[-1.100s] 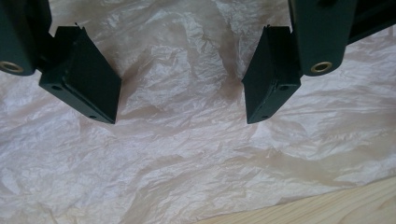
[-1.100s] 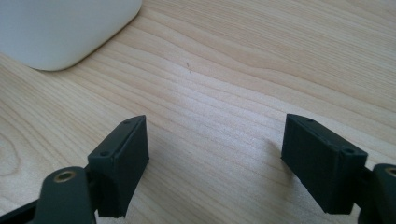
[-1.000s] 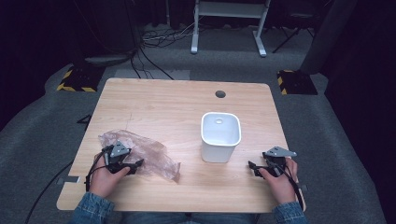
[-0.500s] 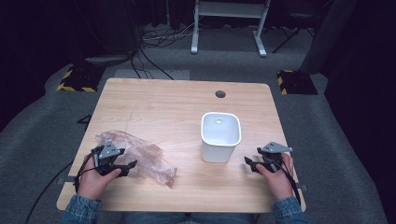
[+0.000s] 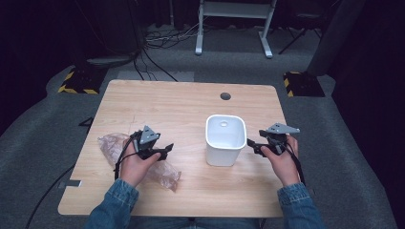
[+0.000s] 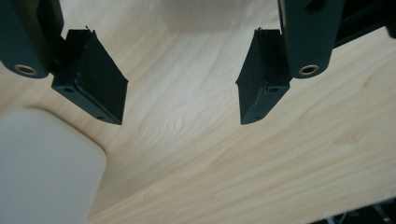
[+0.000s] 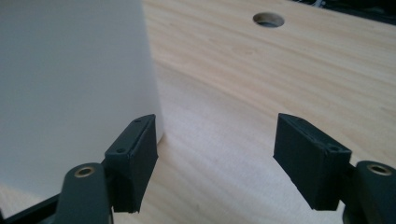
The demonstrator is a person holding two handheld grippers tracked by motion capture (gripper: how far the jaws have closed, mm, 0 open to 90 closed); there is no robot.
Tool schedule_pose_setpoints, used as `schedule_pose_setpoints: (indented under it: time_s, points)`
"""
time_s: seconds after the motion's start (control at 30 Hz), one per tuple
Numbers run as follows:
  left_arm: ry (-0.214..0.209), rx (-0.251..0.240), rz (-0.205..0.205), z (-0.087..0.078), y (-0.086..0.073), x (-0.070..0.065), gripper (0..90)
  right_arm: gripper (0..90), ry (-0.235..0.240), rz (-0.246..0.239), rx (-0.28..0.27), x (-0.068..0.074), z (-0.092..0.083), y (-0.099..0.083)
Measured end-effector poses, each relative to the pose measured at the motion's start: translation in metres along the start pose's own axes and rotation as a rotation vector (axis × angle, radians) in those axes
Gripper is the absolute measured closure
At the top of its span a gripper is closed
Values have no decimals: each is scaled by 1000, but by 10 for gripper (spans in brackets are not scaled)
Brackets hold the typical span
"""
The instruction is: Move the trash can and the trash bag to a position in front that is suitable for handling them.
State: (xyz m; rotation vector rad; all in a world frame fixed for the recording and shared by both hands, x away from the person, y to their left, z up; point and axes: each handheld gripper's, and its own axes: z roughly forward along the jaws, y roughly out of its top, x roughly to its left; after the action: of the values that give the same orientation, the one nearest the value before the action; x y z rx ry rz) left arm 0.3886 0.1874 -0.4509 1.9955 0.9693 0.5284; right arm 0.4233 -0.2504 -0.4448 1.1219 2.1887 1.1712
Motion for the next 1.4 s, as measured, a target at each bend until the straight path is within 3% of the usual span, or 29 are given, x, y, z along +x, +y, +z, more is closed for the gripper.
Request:
schedule_pose_setpoints:
  time_s: [0.07,0.2,0.3,0.4,0.47,0.57,0.7,0.8,0.9,1.03,1.33,1.4]
  points:
    - [6,-5,13,10,8,-4,329,303,-3,0,2,-1,2,1]
    - [-15,-30,-3,30,18,-14,351,301,18,2,34,5,21,-1]
    - [-45,-36,-25,46,21,-32,369,311,47,16,29,9,26,-1]
    - [-92,-42,14,54,24,-48,384,328,55,15,34,20,30,-3]
    - [-94,-30,62,55,24,-54,388,327,65,2,46,25,31,-3]
    - [-71,24,115,47,22,-54,445,366,101,-16,35,42,31,-5]
    - [-81,43,112,40,20,-55,498,387,84,-7,25,54,32,-6]
    - [-78,43,128,32,15,-56,512,422,62,-48,33,70,29,-6]
    - [-70,45,129,21,8,-55,518,423,70,-59,39,78,26,-7]
    - [-71,56,114,3,-3,-55,536,422,108,-104,42,98,20,-9]
    - [-31,65,144,-27,-22,-62,523,415,167,-116,27,126,13,-23]
    - [-25,31,153,-32,-25,-57,424,348,179,-143,23,130,11,-25]
